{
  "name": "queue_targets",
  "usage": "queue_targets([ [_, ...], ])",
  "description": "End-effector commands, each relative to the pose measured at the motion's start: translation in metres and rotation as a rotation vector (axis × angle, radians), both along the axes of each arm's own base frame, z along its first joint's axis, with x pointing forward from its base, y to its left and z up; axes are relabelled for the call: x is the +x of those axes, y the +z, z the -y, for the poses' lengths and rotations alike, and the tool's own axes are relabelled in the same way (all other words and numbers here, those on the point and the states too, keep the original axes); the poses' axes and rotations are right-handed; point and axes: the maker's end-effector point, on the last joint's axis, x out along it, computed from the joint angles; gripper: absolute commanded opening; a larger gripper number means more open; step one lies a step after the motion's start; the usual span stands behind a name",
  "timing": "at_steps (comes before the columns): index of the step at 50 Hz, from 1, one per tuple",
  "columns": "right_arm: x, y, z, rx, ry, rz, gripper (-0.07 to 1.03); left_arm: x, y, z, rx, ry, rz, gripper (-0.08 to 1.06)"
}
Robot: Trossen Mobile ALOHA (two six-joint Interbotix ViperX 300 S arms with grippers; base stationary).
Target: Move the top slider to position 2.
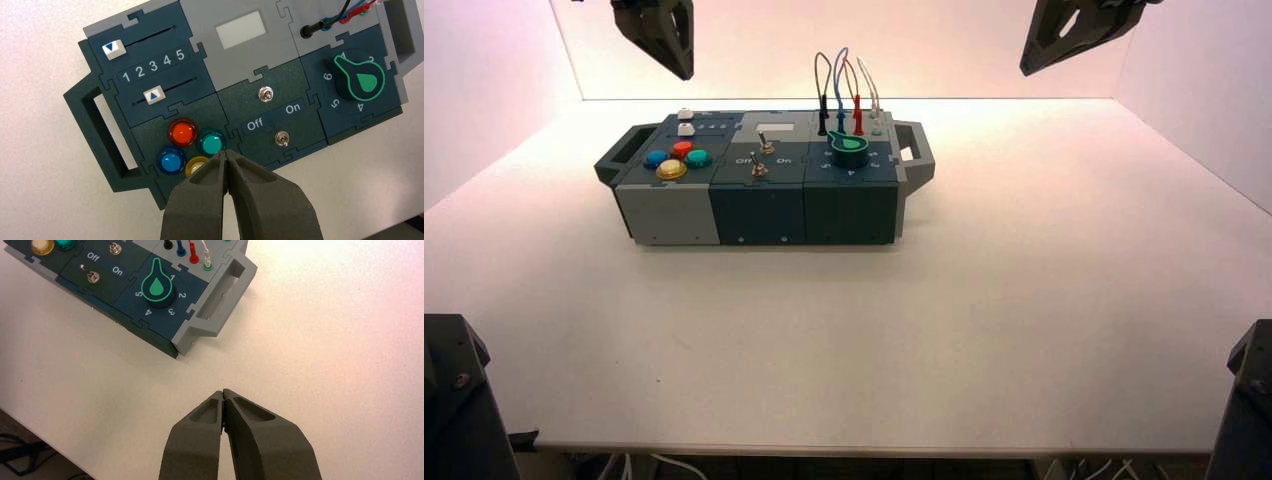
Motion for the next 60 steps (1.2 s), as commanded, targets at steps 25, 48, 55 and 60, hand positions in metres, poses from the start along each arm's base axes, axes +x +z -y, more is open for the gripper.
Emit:
queue_targets([
  [25,0.002,0.01,-0.003,0.03,-0.011,0.013,-0.02,0.006,0.011,-0.005,-0.001,0.006,0.062,-0.03],
  [48,0.006,0.059,-0.03,0.091,0.034,-0.016,-0.02,0.022,0.012,-0.033,0.002,0.088,0.118,-0.03],
  [55,0.006,0.069,-0.044,0.103,0.073,-0.01,-0.02,0.03,0.008,-0.048,0.01,0.128,0.101,-0.03],
  [60,0.01,0.074,-0.05,0.111,0.085,-0.001,-0.02,0.039,0.008,-0.057,0.017,0.135,0.1,-0.03],
])
